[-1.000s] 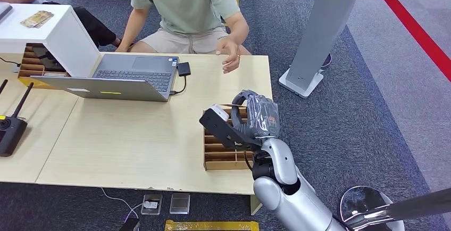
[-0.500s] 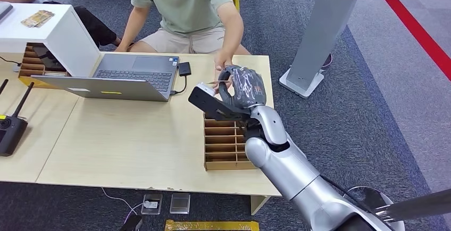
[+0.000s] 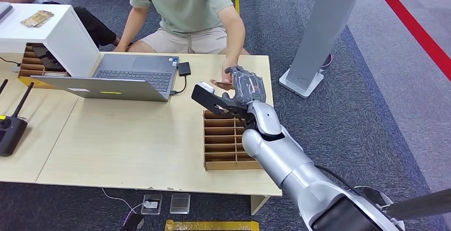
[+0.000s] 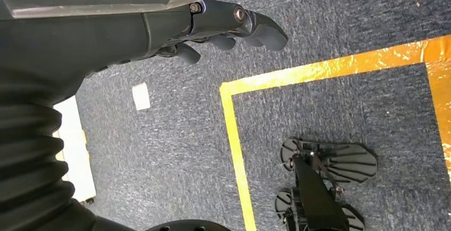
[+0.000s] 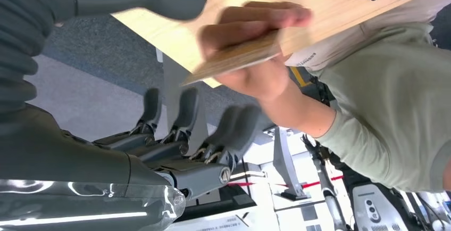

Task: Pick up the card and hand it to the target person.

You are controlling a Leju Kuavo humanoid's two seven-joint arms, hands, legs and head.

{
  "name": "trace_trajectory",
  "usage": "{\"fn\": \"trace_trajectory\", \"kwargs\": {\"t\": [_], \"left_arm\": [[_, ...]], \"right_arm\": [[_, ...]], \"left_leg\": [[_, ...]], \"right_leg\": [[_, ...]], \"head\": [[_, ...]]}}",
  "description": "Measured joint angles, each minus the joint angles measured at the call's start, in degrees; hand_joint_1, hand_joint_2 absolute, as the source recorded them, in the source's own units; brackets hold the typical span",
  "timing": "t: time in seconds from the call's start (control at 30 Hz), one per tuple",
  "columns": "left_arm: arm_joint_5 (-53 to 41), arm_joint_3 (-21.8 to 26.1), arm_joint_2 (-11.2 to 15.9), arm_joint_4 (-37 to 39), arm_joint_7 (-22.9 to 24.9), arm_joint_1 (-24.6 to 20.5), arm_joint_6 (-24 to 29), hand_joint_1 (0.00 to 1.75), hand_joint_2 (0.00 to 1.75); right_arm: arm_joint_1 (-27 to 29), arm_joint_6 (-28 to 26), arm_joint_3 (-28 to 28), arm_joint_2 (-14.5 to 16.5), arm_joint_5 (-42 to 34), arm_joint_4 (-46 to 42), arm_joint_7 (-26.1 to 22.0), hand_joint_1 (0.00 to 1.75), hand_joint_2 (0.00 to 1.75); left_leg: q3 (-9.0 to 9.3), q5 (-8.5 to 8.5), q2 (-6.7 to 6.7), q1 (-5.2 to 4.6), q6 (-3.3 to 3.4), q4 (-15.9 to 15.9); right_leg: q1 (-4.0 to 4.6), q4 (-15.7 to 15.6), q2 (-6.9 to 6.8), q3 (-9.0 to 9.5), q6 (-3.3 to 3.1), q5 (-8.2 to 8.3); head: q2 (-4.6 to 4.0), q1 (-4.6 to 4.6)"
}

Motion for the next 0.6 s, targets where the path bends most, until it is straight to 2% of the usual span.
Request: {"fn": "trace_trajectory", "kwargs": {"t": [0.23,0.4,0.53,0.6], "left_arm": [[0.8,-0.2,0.0,0.0,-0.6,0.0,0.6,0.00,0.00],[1.6,-0.2,0.0,0.0,-0.8,0.3,1.7,0.00,0.00],[2.0,-0.2,0.0,0.0,-0.7,0.6,2.1,0.00,1.75],[2.1,-0.2,0.0,0.0,-0.5,0.6,2.2,0.00,1.75]], "right_arm": [[-0.6,-3.1,0.0,0.2,-3.0,2.0,-2.9,0.00,1.75],[-0.5,-6.9,-0.7,-0.7,-8.6,0.7,-5.8,0.00,1.75],[0.3,-8.0,-1.5,-2.5,-11.1,-3.2,-6.1,0.00,1.75],[0.9,-8.5,-1.7,-3.3,-12.0,-4.8,-6.1,0.00,1.75]], "left_leg": [[0.00,0.00,0.00,0.00,0.00,0.0],[0.01,0.00,0.01,0.00,0.00,0.0],[0.02,0.00,0.04,0.00,0.00,0.0],[0.03,0.00,0.04,0.00,0.00,0.0]], "right_leg": [[0.00,0.0,0.00,0.00,0.00,0.00],[0.00,0.0,0.00,-0.02,0.00,0.00],[-0.01,0.0,0.05,-0.03,0.00,0.00],[-0.01,0.0,0.04,-0.04,0.00,0.00]], "head": [[0.00,0.01],[-0.01,0.00],[0.00,0.02],[0.00,0.00]]}}
